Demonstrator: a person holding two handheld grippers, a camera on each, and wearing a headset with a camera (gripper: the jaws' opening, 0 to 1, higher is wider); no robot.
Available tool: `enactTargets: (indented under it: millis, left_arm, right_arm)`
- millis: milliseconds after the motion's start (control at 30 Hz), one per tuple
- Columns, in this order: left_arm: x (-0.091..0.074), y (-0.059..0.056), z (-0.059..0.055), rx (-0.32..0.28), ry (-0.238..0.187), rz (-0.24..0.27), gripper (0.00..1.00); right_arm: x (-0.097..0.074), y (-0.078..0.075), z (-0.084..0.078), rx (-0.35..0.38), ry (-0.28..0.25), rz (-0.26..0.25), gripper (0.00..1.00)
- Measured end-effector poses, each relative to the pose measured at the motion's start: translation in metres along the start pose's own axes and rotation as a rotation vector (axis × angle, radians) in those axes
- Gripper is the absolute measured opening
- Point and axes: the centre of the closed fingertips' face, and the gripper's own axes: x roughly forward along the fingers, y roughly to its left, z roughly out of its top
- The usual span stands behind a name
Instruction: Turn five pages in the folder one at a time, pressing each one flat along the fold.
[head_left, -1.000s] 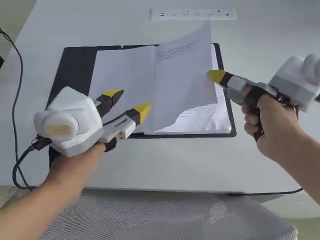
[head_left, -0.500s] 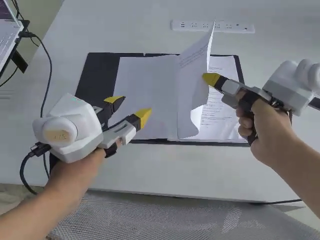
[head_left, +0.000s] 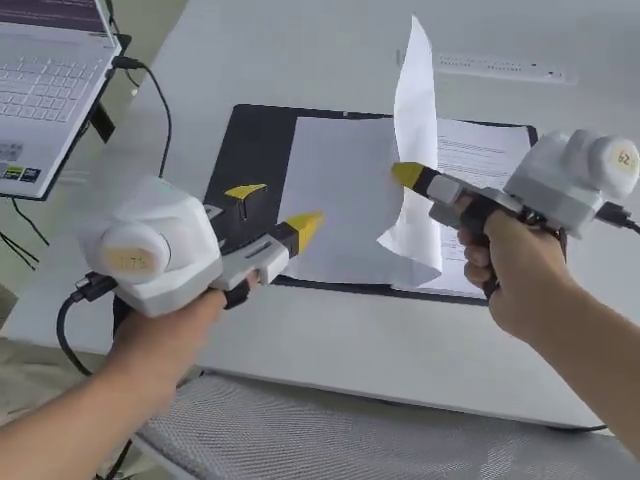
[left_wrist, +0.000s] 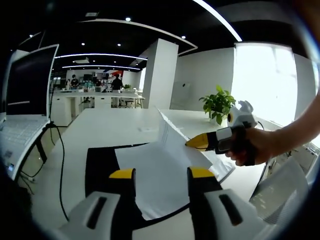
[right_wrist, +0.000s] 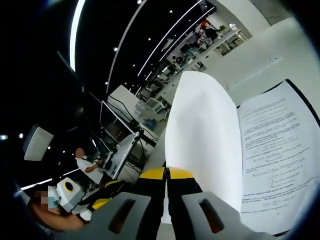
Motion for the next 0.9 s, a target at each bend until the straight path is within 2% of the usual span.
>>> enactTargets:
  millis: [300,500,533,600,667,700,767,833,900]
  left_arm:
    - [-0.025,0.034,-0.012,-0.001,0.037,0.04,0.39]
    - [-0.035,0.043,-0.025,-0.009,0.062,0.045,0.39]
    - [-0.037,0.044,-0.028,-0.007,0.066,0.044,0.39]
    - [-0.039,0.046,-0.031,-0.012,0.071,0.043,0.39]
    - [-0.041,0.048,-0.033,-0.014,0.072,0.044,0.39]
    - [-0.042,0.05,-0.036,-0.015,0.081,0.045,0.38]
    - [-0.043,0.052,-0.039,-0.025,0.082,0.044,0.38]
    - [-0.044,0.054,-0.043,-0.018,0.098,0.046,0.38]
    - [-0.045,0.057,-0.045,-0.024,0.097,0.044,0.38]
  right_arm:
    - [0.031,-0.002,-0.038,0.002,0.08,-0.026,0.0]
    - [0.048,-0.002,-0.056,-0.003,0.128,-0.063,0.0]
    - [0.052,0.001,-0.058,0.005,0.128,-0.052,0.0]
    - [0.057,-0.001,-0.065,-0.015,0.158,-0.079,0.0]
    - [0.063,0.003,-0.068,0.002,0.159,-0.066,0.0]
    - [0.067,0.001,-0.073,-0.014,0.178,-0.086,0.0]
    - [0.073,0.002,-0.079,0.006,0.185,-0.074,0.0]
    - [0.078,0.0,-0.085,-0.011,0.202,-0.087,0.0]
    - [0.082,-0.002,-0.092,0.01,0.217,-0.089,0.0]
